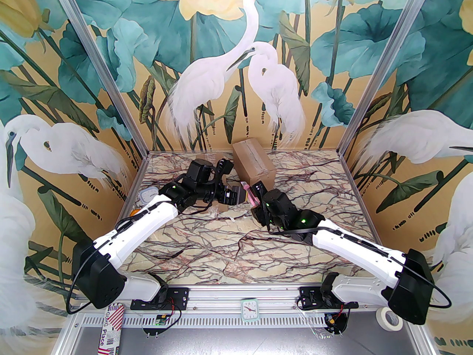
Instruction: Unpack the express box
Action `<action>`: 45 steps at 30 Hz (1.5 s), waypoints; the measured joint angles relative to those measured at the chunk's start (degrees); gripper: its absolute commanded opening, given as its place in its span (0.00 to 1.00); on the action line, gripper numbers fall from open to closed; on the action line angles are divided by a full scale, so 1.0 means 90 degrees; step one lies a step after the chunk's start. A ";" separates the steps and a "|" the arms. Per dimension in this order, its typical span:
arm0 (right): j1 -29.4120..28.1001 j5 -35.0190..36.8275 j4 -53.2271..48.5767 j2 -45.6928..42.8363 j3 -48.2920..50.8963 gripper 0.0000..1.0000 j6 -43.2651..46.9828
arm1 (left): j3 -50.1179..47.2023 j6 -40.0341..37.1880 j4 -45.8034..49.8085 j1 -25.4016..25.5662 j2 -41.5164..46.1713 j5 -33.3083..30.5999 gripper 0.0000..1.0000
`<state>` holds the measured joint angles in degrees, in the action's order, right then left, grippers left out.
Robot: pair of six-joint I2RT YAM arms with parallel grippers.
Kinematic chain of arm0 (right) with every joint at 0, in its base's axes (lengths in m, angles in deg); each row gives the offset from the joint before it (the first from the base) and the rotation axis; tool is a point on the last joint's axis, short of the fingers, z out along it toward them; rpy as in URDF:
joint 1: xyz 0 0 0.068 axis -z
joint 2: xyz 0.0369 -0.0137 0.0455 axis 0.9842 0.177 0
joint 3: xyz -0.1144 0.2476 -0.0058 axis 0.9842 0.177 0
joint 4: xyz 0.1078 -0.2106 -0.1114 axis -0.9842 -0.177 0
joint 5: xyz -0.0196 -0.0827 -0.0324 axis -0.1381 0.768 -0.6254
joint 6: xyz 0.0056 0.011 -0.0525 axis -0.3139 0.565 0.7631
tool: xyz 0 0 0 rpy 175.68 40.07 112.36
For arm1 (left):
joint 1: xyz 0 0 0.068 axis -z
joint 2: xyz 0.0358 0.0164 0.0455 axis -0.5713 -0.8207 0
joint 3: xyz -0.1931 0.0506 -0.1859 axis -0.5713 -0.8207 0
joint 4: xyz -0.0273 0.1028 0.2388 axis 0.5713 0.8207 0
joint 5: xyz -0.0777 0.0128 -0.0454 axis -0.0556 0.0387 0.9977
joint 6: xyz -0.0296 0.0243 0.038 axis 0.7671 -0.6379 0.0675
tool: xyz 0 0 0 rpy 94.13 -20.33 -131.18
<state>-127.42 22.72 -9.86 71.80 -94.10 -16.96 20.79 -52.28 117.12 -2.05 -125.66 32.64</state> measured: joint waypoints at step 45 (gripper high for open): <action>-0.0019 -0.0685 0.0340 0.0158 0.0000 0.30 0.0027 | -0.0017 0.0464 -0.0835 0.0000 -0.0444 0.0678 0.20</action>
<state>-127.60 16.55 -6.80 73.22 -94.10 -16.72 20.63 -48.10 109.60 -2.05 -129.66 38.74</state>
